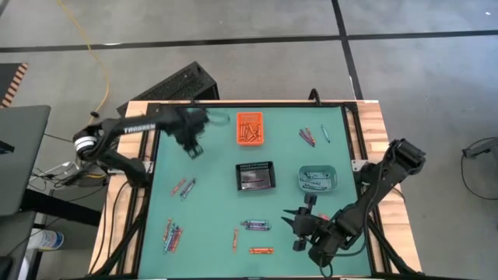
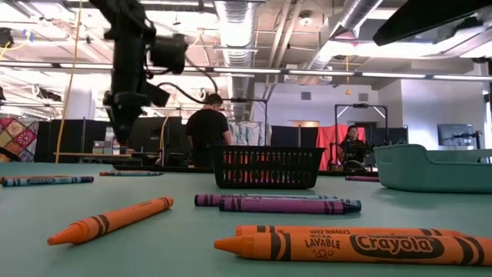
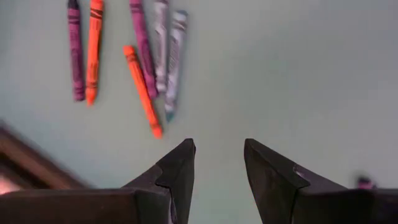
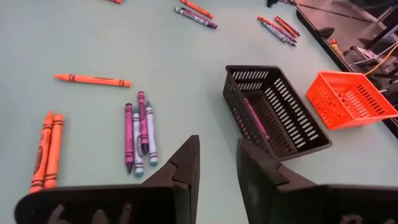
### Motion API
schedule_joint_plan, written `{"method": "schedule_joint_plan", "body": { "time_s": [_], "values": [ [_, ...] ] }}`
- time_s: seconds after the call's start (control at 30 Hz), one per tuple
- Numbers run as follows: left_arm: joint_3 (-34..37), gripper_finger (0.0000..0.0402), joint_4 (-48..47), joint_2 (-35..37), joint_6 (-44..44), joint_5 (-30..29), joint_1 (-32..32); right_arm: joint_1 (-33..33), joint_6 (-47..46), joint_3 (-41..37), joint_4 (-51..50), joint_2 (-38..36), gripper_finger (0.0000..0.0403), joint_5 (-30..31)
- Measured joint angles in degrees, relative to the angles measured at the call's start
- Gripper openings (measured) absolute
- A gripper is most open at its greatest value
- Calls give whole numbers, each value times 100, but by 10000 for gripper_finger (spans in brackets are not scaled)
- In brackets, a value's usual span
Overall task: Sort crayons
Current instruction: Put the orange crayon into the orange bin
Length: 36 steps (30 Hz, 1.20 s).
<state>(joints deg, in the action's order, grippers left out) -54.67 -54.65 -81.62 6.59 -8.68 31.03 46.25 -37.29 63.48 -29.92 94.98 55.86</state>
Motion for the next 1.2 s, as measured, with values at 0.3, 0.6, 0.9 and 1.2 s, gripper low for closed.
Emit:
{"method": "schedule_joint_plan", "body": {
  "time_s": [0.3, 0.6, 0.9, 1.2],
  "values": [
    [63, 130, 462, -195, -652, 533, 1618, 25, 139, -2, -296, 0, 102, 273],
    [555, 130, 729, -664, -638, 254, 1645, 19, -77, -2, -391, 0, 102, 278],
    [802, 130, 1213, -702, -817, 138, 1645, 10, -171, -2, -349, 0, 102, 278],
    [825, 130, 1270, -854, -917, 70, 1670, -60, -187, -2, -343, 0, 102, 272]
  ]
}}
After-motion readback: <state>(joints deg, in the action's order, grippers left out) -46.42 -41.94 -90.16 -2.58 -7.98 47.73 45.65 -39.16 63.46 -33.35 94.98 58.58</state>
